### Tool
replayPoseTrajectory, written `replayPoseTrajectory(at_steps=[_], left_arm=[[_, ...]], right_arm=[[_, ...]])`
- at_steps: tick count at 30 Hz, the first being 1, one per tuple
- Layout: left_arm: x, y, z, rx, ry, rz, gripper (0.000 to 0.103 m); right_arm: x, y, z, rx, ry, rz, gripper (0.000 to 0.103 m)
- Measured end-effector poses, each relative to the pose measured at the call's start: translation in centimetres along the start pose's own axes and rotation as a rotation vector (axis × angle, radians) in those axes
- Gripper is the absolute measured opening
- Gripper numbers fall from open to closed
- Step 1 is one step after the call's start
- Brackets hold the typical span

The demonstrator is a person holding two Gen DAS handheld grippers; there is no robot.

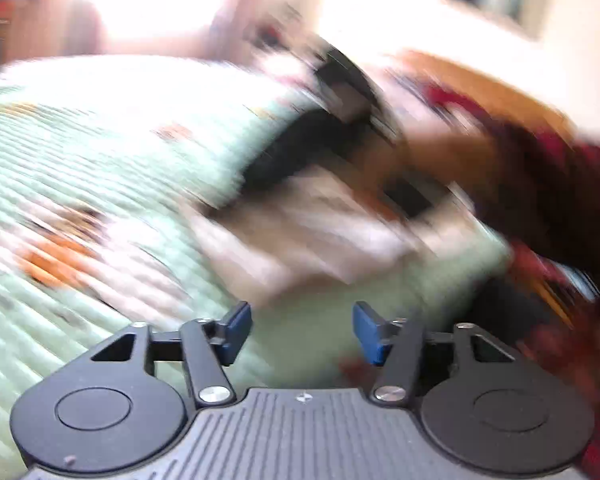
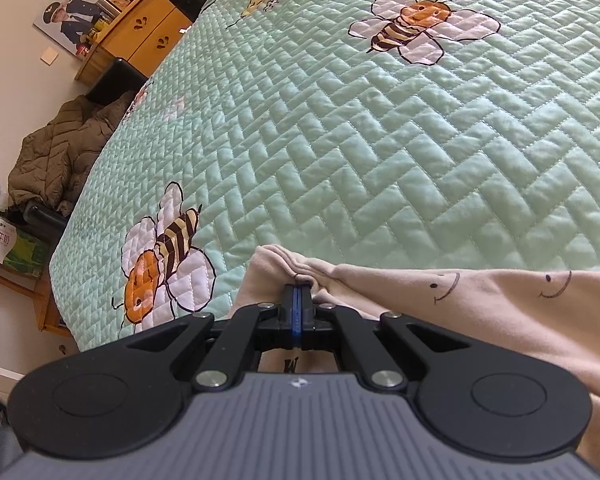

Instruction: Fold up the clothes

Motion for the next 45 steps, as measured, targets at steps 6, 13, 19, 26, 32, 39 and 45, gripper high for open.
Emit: replayPoseTrajectory(at_steps=[6,13,19,26,32,39,45], left_arm=[[4.0,-1.7,-1.6,0.112,0.146,-0.188,0.058],[0.7,-6.9,-4.9,0.178,0.223,-0.277,0.044],[-2.8,-0.4,-2.2,-0.127,-0.025,0.003,0.058],[-3.2,2.2,-1.2,-0.413,-0.188,0.021,0.079],[-2.6,4.3,2.6,-0.536,-0.229,-0.028,0.085],[7.7,6.5,5.5,-0.442,0.123,0.02,0.049],[10.3,8.5,5.9,-0.477,0.186,0.049,0.016]], right_arm=[[0.0,0.2,-0.1,0.0,-0.002,-0.009,0.0],[0.0,-0.1,0.0,0.007,-0.001,0.003,0.0],[-0.7,0.3,-0.5,-0.009,-0.036,0.018,0.0],[-5.0,4.7,-3.0,-0.242,-0.156,-0.023,0.036],[-7.8,7.8,-8.5,-0.449,-0.173,-0.032,0.037],[-8.2,11.4,-13.1,-0.77,-0.199,-0.103,0.036],[-6.5,13.9,-16.3,-1.145,-0.182,-0.258,0.037]])
Point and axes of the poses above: each gripper's, at about its wrist camera, not at the fingertips, and x roughly the way its jaws point, y to its left, z to its top, the point moved 1 cm from there along x, roughly the way its jaws point, and after that the axes turned 5 degrees about -y, right-handed, at the moved point
